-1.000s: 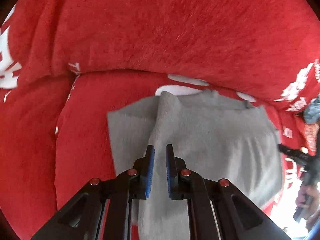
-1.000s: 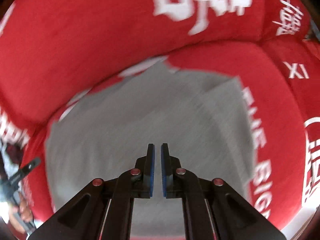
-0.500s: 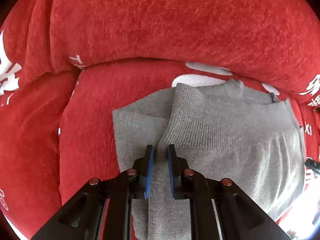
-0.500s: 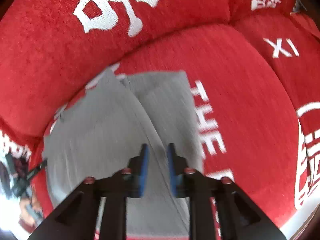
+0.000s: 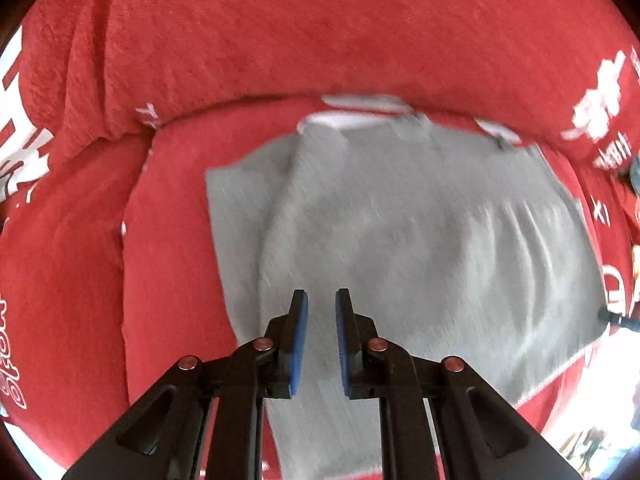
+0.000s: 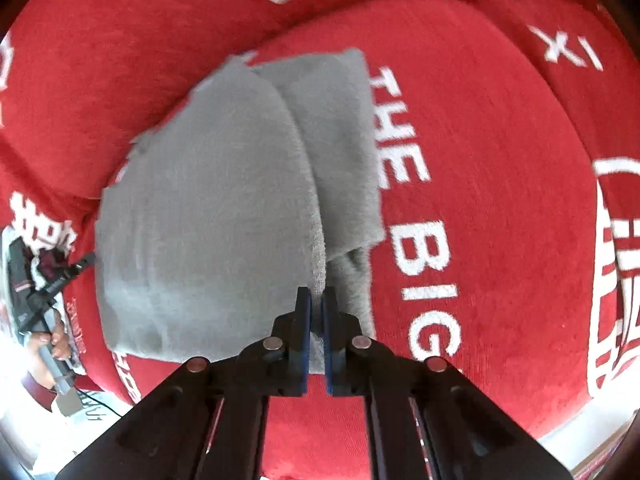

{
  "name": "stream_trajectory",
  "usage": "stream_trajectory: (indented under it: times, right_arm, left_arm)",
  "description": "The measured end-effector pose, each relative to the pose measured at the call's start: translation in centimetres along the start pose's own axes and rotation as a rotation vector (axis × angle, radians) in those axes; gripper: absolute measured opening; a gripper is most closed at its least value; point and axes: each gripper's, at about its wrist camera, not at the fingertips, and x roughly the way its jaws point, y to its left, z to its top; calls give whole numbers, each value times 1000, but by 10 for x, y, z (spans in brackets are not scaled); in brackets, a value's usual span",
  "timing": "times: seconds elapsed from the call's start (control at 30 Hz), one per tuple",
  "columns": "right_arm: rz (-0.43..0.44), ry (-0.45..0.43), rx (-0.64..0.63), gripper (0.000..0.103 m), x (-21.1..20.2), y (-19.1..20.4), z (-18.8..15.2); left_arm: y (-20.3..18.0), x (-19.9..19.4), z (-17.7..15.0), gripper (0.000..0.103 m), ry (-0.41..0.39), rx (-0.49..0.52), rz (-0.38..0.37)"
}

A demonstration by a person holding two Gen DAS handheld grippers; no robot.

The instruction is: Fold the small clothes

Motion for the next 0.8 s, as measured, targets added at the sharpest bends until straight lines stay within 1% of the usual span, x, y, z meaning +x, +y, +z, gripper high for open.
stream_trajectory:
  times: [0.07,0.13,0.17,0.2,0.3,0.37,0.43,0.5,0.53,0.57,0.7,0.8]
  right_arm:
    - [-25,7,17,5,-1,-11,-9]
    - [-40,36,55,5,8,-24,-13]
    - [-43,52,65,5,15,-29,-16]
    - [-46,54,69,5,19,-30,-17]
    - [-69,26,97,7,18,-28,-19]
    - [-129,18,94,20,16,-24,-20]
    - [-188,2,79,23,8,-18,-23]
    - [-240,-18,74,24,-1,-12,-24]
    - [-263,-30,69,26,-7,-10,-25]
    - [-275,-48,62,26,-14,-5,-27]
    - [-277,-97,46,26,-29,16,-35]
    - [-244,-99,38,26,-28,38,-41]
  left_arm:
    - [-6,4,-14,15,27,16,-2]
    - [-8,11,-27,15,50,14,6]
    - [-9,11,-30,15,48,12,9]
    - [-9,9,-33,15,35,8,12]
    - [-8,8,-37,15,45,3,11]
    - [-7,6,-39,15,58,2,15]
    - [-4,2,-43,15,64,-12,22]
    - [-2,-4,-48,15,61,-26,21]
    - [-1,-7,-51,15,63,-32,20]
    - [-1,-9,-53,15,65,-35,20]
    - [0,-14,-64,15,91,-47,16]
    - [-2,-18,-70,15,98,-52,11]
